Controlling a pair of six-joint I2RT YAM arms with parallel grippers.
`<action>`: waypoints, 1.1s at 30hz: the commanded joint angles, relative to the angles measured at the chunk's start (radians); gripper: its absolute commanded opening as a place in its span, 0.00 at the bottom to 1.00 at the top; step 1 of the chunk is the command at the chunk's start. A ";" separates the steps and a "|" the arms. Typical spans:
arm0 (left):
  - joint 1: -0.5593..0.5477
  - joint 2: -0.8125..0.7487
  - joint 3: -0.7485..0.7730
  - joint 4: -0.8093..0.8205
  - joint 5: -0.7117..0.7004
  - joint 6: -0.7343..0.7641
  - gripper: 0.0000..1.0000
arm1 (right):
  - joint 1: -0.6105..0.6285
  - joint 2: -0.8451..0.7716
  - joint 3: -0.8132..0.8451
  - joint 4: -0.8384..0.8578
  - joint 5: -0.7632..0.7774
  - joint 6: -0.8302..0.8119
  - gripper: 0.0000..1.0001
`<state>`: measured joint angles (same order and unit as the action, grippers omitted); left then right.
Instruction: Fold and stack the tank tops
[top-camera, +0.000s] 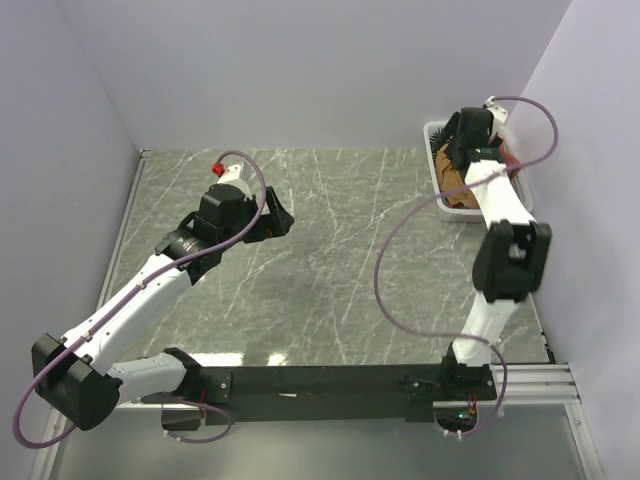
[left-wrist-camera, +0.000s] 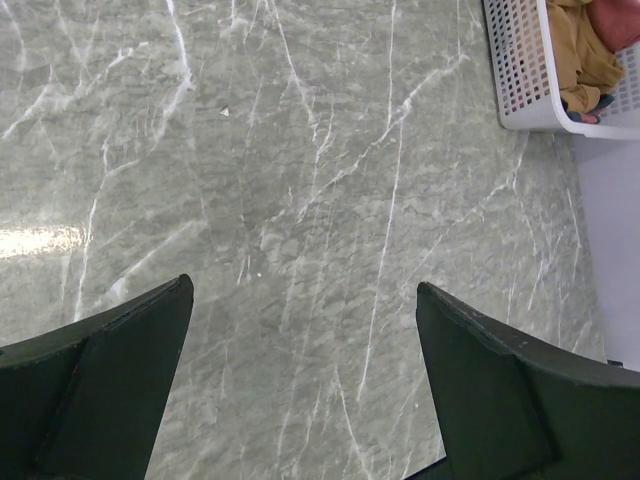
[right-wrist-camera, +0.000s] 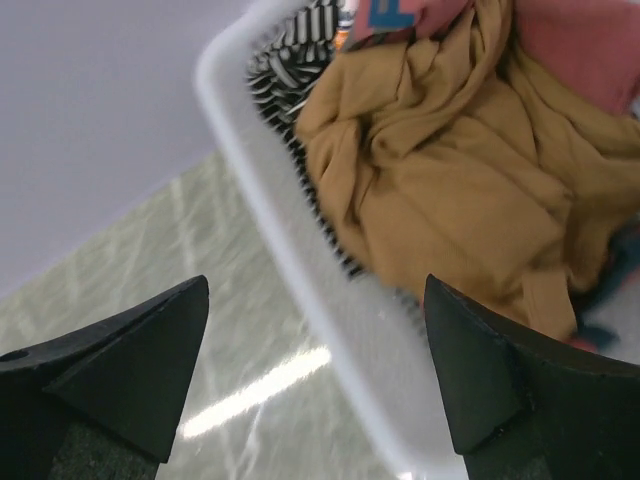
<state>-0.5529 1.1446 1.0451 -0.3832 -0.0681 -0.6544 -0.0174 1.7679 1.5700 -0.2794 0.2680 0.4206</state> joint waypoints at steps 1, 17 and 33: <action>0.002 -0.014 0.041 0.009 0.028 0.018 0.99 | -0.022 0.212 0.216 -0.081 0.016 -0.054 0.93; 0.008 -0.031 0.006 0.006 0.008 0.041 0.99 | -0.098 0.459 0.395 -0.093 0.172 -0.078 0.92; 0.019 0.001 -0.002 0.018 0.022 0.044 1.00 | -0.138 0.567 0.473 -0.129 0.050 -0.040 0.52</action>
<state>-0.5392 1.1435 1.0439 -0.3870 -0.0635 -0.6231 -0.1410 2.3451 1.9957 -0.4149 0.3286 0.3679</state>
